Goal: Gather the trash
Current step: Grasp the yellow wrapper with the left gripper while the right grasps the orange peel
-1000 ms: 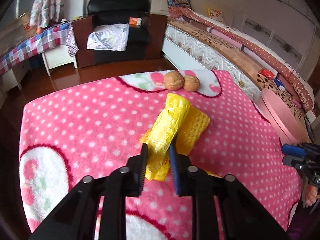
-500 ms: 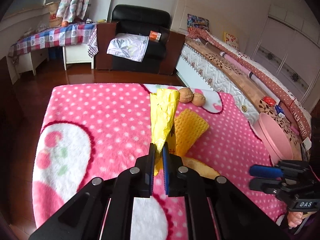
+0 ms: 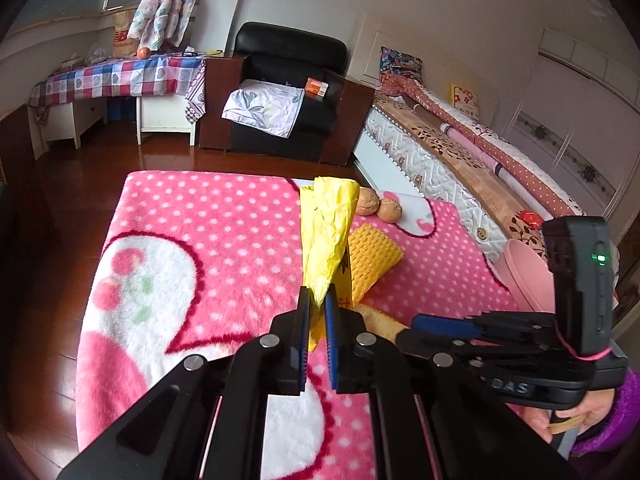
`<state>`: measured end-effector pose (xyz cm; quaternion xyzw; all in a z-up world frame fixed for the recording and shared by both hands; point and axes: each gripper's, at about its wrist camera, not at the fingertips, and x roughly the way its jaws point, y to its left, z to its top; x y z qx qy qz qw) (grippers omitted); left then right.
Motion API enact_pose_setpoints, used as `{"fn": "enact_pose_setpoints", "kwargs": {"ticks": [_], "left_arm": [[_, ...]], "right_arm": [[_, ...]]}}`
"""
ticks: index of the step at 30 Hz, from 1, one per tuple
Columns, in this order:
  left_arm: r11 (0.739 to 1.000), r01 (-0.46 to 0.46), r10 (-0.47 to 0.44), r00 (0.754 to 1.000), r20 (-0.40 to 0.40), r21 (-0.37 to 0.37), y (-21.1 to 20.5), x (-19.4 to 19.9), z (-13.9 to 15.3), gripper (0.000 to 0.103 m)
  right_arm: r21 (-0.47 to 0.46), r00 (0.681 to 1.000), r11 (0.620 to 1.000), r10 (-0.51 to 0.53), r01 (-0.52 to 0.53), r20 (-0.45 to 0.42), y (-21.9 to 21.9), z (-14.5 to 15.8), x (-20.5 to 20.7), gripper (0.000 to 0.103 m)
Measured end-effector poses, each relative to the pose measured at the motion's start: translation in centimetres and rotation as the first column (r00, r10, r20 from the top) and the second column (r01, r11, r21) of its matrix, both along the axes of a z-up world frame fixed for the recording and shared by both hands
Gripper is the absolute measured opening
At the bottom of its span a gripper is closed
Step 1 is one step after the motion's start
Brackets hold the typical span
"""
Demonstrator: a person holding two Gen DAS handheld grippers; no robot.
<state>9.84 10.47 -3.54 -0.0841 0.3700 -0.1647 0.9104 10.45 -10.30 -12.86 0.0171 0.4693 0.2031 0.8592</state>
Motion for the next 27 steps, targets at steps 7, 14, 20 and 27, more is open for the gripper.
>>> {"fn": "enact_pose_setpoints", "kwargs": {"ticks": [7,14,20,27], "left_arm": [[1.0,-0.022,0.022,1.0,-0.016,-0.007,0.5,-0.8,-0.1,0.006],[0.999,-0.047,0.046,0.998,-0.034,-0.021,0.8,-1.4,-0.3,0.006],[0.998,-0.053,0.052,0.998,-0.04,-0.022,0.4,-1.8,-0.2,0.006],[0.998,-0.051,0.049,0.998,-0.044,-0.029,0.0,-2.0,-0.2,0.006]], "right_arm": [[-0.017,1.0,1.0,-0.019,0.019,-0.001,0.2,-0.7,1.0,0.029],[-0.048,1.0,0.999,-0.021,0.02,-0.01,0.4,-1.3,1.3,0.014],[-0.041,0.999,0.999,-0.035,0.035,-0.009,-0.5,-1.3,1.1,0.006],[-0.014,0.998,0.998,-0.062,0.062,0.008,-2.8,-0.5,-0.1,0.005]]}}
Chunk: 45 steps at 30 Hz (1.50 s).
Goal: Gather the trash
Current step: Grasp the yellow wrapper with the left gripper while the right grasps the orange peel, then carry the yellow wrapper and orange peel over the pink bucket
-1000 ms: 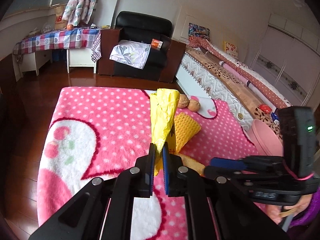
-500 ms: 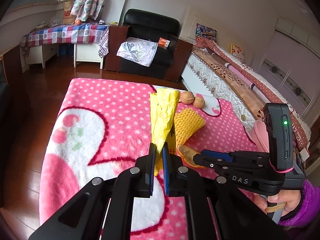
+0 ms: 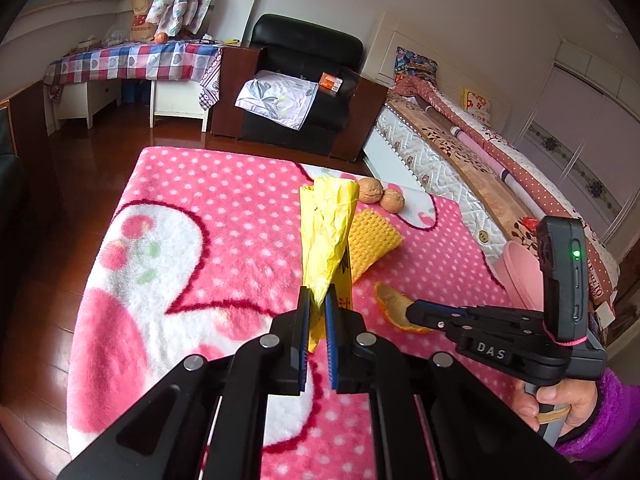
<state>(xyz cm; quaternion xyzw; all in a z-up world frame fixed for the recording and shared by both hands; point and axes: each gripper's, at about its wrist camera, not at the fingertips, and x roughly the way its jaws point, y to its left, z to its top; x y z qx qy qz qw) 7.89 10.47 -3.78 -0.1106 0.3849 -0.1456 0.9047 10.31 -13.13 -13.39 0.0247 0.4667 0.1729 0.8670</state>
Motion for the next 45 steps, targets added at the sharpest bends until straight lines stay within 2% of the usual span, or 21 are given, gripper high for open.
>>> {"fn": "enact_pose_setpoints", "kwargs": {"ticks": [12,23,35,45], "left_arm": [[0.999,0.039,-0.038,0.999,-0.015,0.014,-3.2,-0.7,-0.1,0.006],[0.995,0.1,-0.1,0.995,-0.008,0.013,-7.7,-0.3,0.8,0.006],[0.979,0.204,-0.204,0.979,-0.001,0.024,-14.7,0.2,1.7,0.006],[0.952,0.304,-0.304,0.953,0.005,0.033,-21.7,0.7,2.2,0.006]], "right_arm": [[0.034,0.997,0.999,-0.029,0.026,0.078,-3.8,3.0,-3.3,0.005],[0.095,0.982,0.987,-0.14,0.128,0.128,-9.2,4.9,-5.4,0.005],[0.138,0.945,0.954,-0.287,0.267,0.157,-15.8,5.3,-7.2,0.005],[0.168,0.892,0.904,-0.419,0.393,0.169,-21.9,5.3,-9.1,0.005]]}}
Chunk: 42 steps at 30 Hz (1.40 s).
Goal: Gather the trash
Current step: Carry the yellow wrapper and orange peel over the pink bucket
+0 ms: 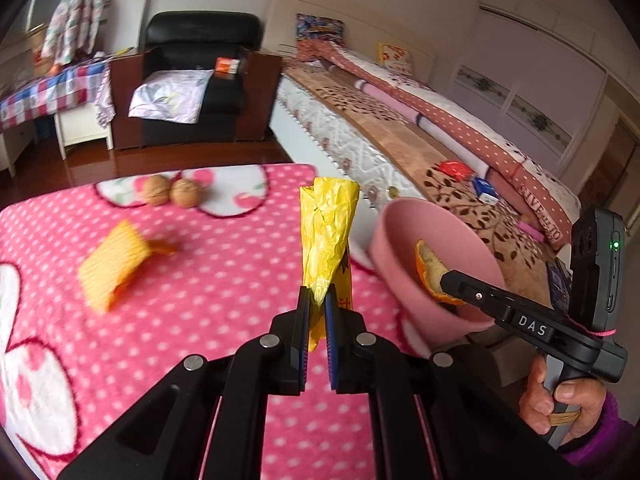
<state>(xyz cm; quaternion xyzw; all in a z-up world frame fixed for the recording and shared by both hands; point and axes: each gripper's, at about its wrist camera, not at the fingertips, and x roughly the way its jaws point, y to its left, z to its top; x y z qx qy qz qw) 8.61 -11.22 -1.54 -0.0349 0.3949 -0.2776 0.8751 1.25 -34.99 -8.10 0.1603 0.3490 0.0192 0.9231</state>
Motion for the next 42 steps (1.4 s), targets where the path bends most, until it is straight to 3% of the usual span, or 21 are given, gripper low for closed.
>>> {"fn": "enact_pose_setpoints", "kwargs": {"ticks": [9,24,42], "left_arm": [[0.996,0.082,-0.082,0.997,0.009,0.018,-5.8,0.3,0.2,0.006],[0.987,0.142,-0.142,0.99,-0.01,0.077,-11.9,0.8,-1.1,0.007],[0.978,0.16,-0.159,0.987,-0.017,0.137,-15.9,1.9,-2.8,0.007]], "right_arm": [[0.003,0.996,0.996,-0.094,0.094,0.009,-4.1,-0.2,-1.2,0.005],[-0.008,0.986,0.986,-0.164,0.164,-0.003,-7.4,-1.4,-2.4,0.005],[0.001,0.981,0.982,-0.187,0.187,-0.044,-8.7,-3.1,-2.4,0.005]]}}
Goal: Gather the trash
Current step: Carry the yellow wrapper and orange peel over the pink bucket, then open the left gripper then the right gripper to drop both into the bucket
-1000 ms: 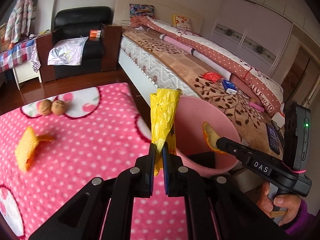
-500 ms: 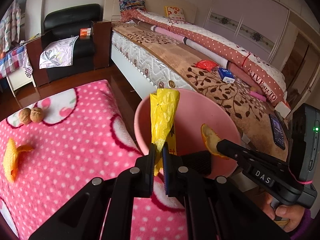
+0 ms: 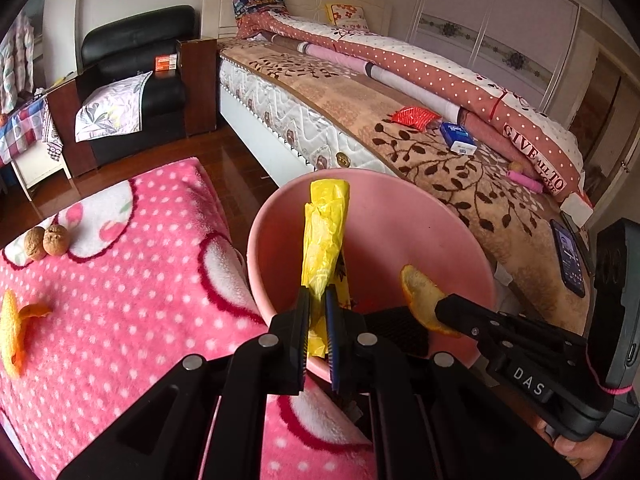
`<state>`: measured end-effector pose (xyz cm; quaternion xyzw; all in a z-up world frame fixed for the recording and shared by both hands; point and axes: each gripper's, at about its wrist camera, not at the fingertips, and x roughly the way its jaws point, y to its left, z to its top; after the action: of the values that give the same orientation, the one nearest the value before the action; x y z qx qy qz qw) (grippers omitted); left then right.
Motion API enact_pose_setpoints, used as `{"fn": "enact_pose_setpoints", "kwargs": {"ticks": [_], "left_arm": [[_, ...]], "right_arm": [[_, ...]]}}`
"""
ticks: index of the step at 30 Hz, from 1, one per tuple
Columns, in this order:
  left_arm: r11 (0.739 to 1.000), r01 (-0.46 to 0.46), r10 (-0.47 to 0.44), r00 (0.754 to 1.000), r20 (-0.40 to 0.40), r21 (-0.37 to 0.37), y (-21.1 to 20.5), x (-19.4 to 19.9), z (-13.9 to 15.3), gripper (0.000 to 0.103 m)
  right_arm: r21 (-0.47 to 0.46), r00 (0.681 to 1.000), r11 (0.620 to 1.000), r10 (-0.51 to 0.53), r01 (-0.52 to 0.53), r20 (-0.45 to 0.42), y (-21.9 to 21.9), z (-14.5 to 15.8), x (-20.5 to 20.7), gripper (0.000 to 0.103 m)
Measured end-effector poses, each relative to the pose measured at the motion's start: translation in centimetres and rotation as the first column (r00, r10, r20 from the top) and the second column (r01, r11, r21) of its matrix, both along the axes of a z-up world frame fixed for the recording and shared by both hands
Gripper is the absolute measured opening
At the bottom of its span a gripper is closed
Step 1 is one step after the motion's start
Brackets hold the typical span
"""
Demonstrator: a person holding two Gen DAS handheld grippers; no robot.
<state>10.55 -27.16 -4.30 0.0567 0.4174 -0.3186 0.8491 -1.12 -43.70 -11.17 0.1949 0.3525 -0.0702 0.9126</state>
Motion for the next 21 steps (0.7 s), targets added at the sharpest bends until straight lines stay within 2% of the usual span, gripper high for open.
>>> {"fn": "enact_pose_setpoints", "kwargs": {"ticks": [14,17,19,21], "left_arm": [[0.999,0.029,-0.03,0.999,-0.04,-0.022,-1.0,0.3,-0.8,0.009],[0.999,0.025,-0.026,0.999,-0.044,-0.033,-1.0,0.3,-0.7,0.021],[0.999,0.02,-0.021,0.999,-0.043,-0.035,-0.9,0.3,-0.7,0.033],[0.999,0.015,-0.017,0.999,-0.043,-0.04,-0.6,0.2,-0.6,0.036]], "right_arm": [[0.007,1.0,1.0,-0.014,0.014,-0.011,-0.7,-0.3,0.3,0.005],[0.008,1.0,1.0,-0.015,0.015,-0.011,-0.7,-0.3,0.4,0.005],[0.008,1.0,1.0,-0.015,0.015,-0.011,-0.7,-0.3,0.4,0.005],[0.007,1.0,1.0,-0.015,0.015,-0.011,-0.7,-0.3,0.4,0.005]]}}
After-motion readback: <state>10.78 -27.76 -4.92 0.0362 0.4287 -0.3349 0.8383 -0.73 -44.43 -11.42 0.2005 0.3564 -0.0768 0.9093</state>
